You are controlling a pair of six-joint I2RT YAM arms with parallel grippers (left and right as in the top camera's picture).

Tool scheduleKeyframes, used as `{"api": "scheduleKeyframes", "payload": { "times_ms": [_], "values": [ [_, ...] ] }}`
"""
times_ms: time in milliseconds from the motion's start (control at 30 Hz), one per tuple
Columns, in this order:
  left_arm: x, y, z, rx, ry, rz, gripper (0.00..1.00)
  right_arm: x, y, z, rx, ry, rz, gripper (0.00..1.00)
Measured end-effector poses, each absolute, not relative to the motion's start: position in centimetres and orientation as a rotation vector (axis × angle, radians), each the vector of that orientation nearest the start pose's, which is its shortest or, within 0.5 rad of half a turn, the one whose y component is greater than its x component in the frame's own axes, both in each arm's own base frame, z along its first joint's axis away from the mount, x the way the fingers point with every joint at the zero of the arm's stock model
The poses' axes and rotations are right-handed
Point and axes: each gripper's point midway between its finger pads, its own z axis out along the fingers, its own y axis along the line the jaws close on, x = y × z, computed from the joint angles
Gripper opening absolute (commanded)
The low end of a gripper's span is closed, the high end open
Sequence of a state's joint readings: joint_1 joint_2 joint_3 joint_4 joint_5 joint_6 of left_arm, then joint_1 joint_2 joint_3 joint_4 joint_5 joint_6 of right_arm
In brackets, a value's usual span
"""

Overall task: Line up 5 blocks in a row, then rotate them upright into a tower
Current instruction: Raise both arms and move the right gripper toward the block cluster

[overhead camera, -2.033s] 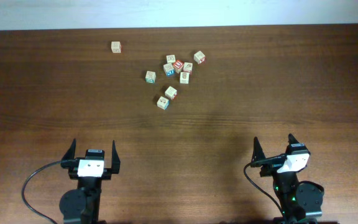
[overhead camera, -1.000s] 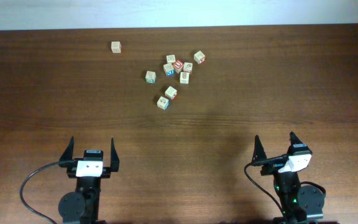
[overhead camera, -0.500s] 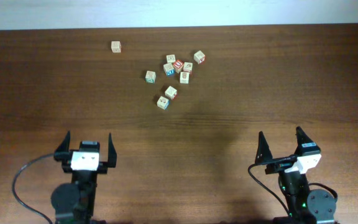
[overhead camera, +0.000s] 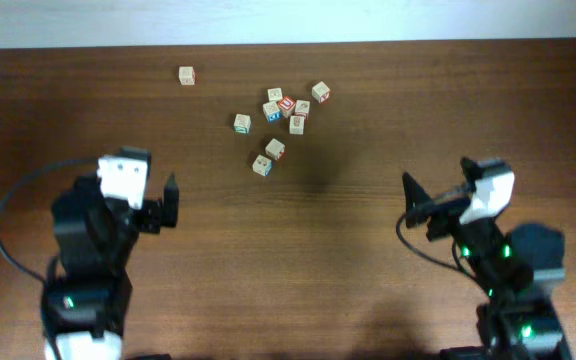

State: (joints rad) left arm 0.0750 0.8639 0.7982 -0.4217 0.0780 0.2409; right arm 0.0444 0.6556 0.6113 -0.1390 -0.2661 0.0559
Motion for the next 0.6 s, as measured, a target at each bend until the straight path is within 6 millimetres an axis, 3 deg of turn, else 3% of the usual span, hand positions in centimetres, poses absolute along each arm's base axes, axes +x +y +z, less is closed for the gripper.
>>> {"api": "scheduleKeyframes", "payload": {
  "times_ms": [200,333,467,600],
  "values": [
    [33.6,1.2,26.1,0.214,2.275,0.068,0.99,33.2,8.0,27.6,-0.234,2.005,0.457,0.98],
    [36.1,1.2,27.8,0.2,2.385,0.025,0.99,36.1,9.5,27.4,-0.251,2.174,0.581,0.98],
    [38.8,0.7,27.5,0.206,2.467,-0.044,0.99,39.4,11.4,26.9,-0.265,2.326,0.666,0.98],
    [40.4,0.2,24.8,0.213,2.545,-0.108,0.99,41.9,15.5,25.1,-0.346,2.449,0.747,0.98]
  ]
}}
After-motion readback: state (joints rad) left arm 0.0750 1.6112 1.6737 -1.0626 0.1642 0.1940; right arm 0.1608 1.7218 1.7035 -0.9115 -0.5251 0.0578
